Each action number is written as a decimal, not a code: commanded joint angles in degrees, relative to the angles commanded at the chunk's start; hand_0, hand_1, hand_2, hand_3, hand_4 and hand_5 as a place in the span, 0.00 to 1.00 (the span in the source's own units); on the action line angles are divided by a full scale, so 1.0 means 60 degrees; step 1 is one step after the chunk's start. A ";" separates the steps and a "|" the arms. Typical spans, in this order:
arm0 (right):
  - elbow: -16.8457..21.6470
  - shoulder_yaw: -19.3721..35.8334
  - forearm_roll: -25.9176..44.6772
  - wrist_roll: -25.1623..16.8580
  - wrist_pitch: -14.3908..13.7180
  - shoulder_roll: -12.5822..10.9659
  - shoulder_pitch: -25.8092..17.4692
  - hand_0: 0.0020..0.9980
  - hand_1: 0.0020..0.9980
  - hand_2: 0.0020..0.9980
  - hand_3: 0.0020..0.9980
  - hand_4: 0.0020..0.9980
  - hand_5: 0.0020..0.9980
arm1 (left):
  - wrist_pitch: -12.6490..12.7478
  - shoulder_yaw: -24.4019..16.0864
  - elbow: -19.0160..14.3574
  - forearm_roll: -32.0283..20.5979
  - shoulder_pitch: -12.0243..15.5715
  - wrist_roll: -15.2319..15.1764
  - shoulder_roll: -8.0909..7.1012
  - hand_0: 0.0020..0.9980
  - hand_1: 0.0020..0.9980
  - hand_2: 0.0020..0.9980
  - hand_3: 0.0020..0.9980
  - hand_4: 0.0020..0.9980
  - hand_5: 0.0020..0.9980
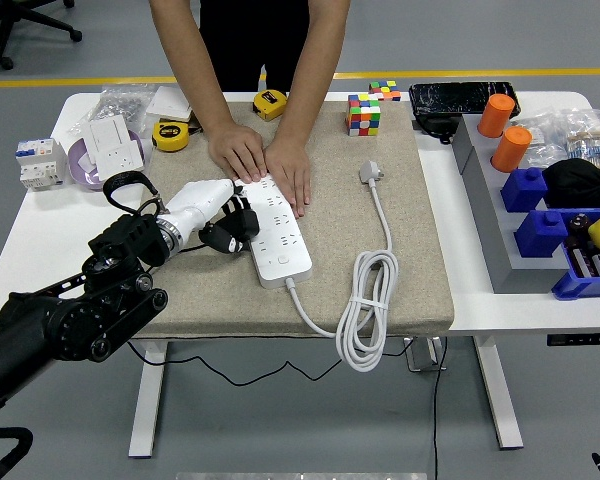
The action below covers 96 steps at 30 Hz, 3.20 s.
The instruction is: Pick up the plug,place it near the board,insert it into the board,press the button
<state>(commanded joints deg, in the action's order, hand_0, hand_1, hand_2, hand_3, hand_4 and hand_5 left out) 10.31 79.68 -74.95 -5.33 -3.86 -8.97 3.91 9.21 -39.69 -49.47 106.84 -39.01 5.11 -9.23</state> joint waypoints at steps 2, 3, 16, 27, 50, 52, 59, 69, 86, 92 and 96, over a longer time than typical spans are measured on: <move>0.0000 0.0009 -0.0006 -0.0001 0.0000 -0.0004 0.0005 0.96 0.84 0.78 0.79 1.00 1.00 | 0.0033 -0.0023 0.0012 0.0011 -0.0013 0.0000 0.0012 0.64 0.71 0.74 0.62 0.99 0.17; 0.0000 0.0010 -0.0008 -0.0001 0.0001 -0.0005 0.0006 0.96 0.84 0.78 0.79 1.00 1.00 | 0.0040 -0.0031 0.0019 0.0018 -0.0019 0.0003 0.0015 0.64 0.71 0.74 0.62 0.99 0.17; 0.0000 0.0031 -0.0016 0.0004 0.0004 0.0002 0.0013 0.96 0.84 0.78 0.79 1.00 1.00 | -0.0053 0.0009 0.0044 -0.0020 -0.0066 0.0019 0.0012 0.65 0.72 0.75 0.64 1.00 0.18; 0.0000 0.0028 0.0003 0.0001 -0.0002 0.0004 0.0047 0.96 0.84 0.78 0.79 1.00 1.00 | -0.0041 0.0002 0.0136 -0.0018 -0.0160 0.0047 0.0076 0.65 0.72 0.76 0.64 1.00 0.19; 0.0000 0.0051 -0.0025 0.0003 0.0000 0.0013 0.0002 0.96 0.84 0.78 0.78 1.00 1.00 | -0.0551 -0.0353 -0.0525 -0.0318 0.0016 0.0062 -0.0110 0.72 0.78 0.81 0.76 1.00 0.46; 0.0000 0.0056 -0.0026 0.0002 0.0001 0.0017 0.0003 0.96 0.84 0.78 0.78 1.00 1.00 | -0.0705 -0.0567 -0.0694 -0.0491 0.0091 0.0036 -0.0135 0.72 0.78 0.81 0.76 1.00 0.46; 0.0000 0.0106 -0.0074 -0.0005 0.0004 0.0029 -0.0023 0.96 0.84 0.78 0.79 1.00 1.00 | -0.0673 -0.2227 -0.1905 -0.0842 0.0978 0.0293 -0.0095 0.80 0.90 0.90 0.86 1.00 0.77; 0.0000 0.0197 -0.0171 -0.0029 0.0003 0.0078 -0.0106 0.96 0.84 0.78 0.78 1.00 1.00 | 0.1680 -0.4743 -0.5273 -0.2067 0.4031 0.0849 0.0793 0.94 1.00 1.00 1.00 1.00 1.00; 0.0000 0.0161 -0.0026 -0.0060 0.0031 0.0105 -0.0060 0.96 0.84 0.78 0.78 1.00 1.00 | 0.0482 -0.3685 -0.6281 -0.1475 0.5780 0.1915 0.0281 1.00 1.00 1.00 0.99 1.00 1.00; 0.0000 0.0212 -0.0079 -0.0032 0.0034 0.0125 -0.0087 0.96 0.84 0.78 0.78 1.00 1.00 | 0.0162 -0.3397 -0.6020 -0.1212 0.5667 0.2138 0.0277 1.00 1.00 1.00 1.00 1.00 1.00; 0.0000 0.0277 -0.0139 -0.0014 0.0024 0.0122 -0.0100 0.96 0.84 0.78 0.78 1.00 1.00 | 0.0186 -0.3353 -0.5871 -0.1151 0.5576 0.2063 0.0304 1.00 1.00 1.00 1.00 1.00 1.00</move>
<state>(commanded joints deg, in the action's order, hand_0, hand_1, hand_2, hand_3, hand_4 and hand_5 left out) 10.31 81.34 -75.78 -5.41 -3.71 -8.24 3.31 10.33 -59.81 -84.70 99.93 -5.56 17.49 -7.40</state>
